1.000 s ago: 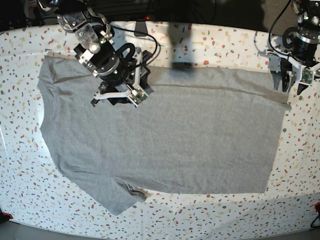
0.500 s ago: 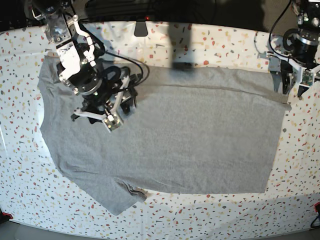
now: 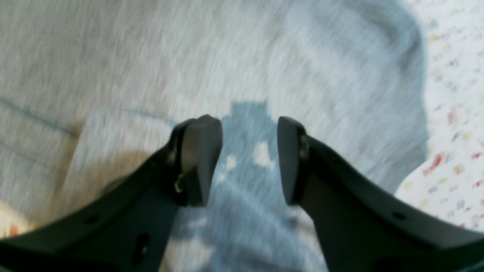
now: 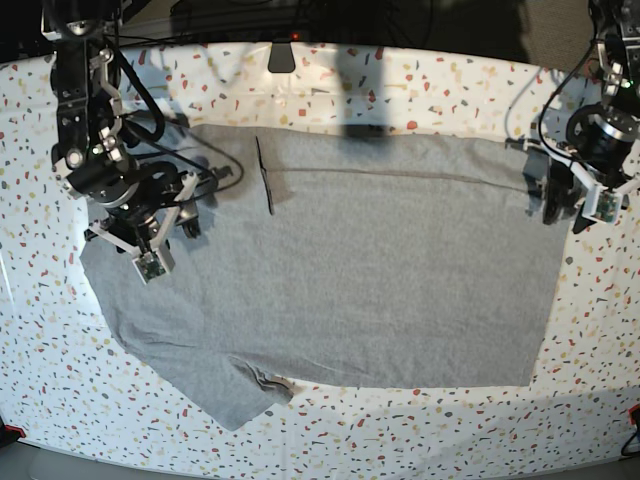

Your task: Fold the T-shirt properly

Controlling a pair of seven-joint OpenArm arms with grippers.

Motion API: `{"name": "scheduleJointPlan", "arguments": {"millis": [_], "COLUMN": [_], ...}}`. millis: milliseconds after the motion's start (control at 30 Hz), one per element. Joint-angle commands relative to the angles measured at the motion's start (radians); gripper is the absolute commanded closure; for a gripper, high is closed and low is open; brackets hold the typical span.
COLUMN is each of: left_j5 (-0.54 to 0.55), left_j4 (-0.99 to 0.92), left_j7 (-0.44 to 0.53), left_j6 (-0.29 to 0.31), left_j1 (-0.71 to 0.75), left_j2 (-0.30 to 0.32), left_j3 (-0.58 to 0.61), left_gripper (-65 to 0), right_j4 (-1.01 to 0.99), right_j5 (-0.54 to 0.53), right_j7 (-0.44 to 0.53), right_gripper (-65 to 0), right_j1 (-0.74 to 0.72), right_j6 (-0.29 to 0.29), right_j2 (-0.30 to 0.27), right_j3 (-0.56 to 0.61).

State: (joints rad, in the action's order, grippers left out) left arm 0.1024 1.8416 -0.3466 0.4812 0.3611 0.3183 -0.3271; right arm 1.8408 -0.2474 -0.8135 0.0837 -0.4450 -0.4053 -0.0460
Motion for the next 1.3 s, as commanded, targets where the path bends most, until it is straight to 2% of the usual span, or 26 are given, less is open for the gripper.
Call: {"name": "scheduleJointPlan", "arguments": {"millis": [0, 67, 167, 300, 400, 567, 767, 833, 967, 1267], "left_j5": [-0.019, -0.107, -0.285, -0.511, -0.599, -0.682, -0.75, -0.803, -0.879, -0.888], "left_j4": [0.02, 0.023, 0.037, 0.04, 0.039, 0.036, -0.018, -0.065, -0.18, -0.293], "left_j7": [0.018, 0.018, 0.034, 0.15, 0.235, 0.325, 0.379, 0.386, 0.383, 0.373], "left_j6": [0.02, 0.071, 0.12, 0.126, 0.126, 0.125, 0.122, 0.11, 0.007, -0.006], "left_j1": [0.004, 0.024, 0.061, 0.124, 0.168, 0.224, 0.214, 0.2, 0.138, 0.041], "left_j2": [0.016, 0.018, 0.018, 0.018, 0.033, 0.128, 0.188, 0.198, 0.201, 0.203], "left_j3": [-0.007, -0.007, -0.006, -0.006, -0.005, -0.005, 0.042, 0.09, 0.171, 0.185], "left_gripper": [-26.6, -26.7, -26.7, -26.7, -26.7, -26.4, -26.4, -26.4, -26.4, -26.2], "right_j4": [0.024, 0.056, 0.143, 0.249, 0.297, 0.315, 0.319, 0.325, 0.33, 0.331], "right_j5": [-0.029, -0.053, -0.044, -0.04, 0.003, 0.058, 0.058, 0.059, 0.057, 0.057], "right_j7": [0.002, -0.015, -0.018, -0.026, -0.025, -0.024, -0.026, -0.033, -0.048, -0.095], "right_gripper": [-28.4, -28.4, -28.4, -28.4, -28.4, -28.4, -28.4, -28.4, -28.4, -28.4], "right_j1": [-0.01, 0.013, 0.072, 0.163, 0.229, 0.307, 0.356, 0.366, 0.374, 0.375], "right_j6": [-0.031, -0.073, -0.076, -0.076, -0.075, -0.074, -0.074, -0.074, -0.074, -0.074], "right_j2": [-0.026, -0.055, -0.118, -0.187, -0.208, -0.209, -0.203, -0.204, -0.204, -0.204], "right_j3": [-0.019, -0.034, -0.035, -0.035, -0.035, -0.035, -0.035, -0.035, -0.035, -0.035]}}
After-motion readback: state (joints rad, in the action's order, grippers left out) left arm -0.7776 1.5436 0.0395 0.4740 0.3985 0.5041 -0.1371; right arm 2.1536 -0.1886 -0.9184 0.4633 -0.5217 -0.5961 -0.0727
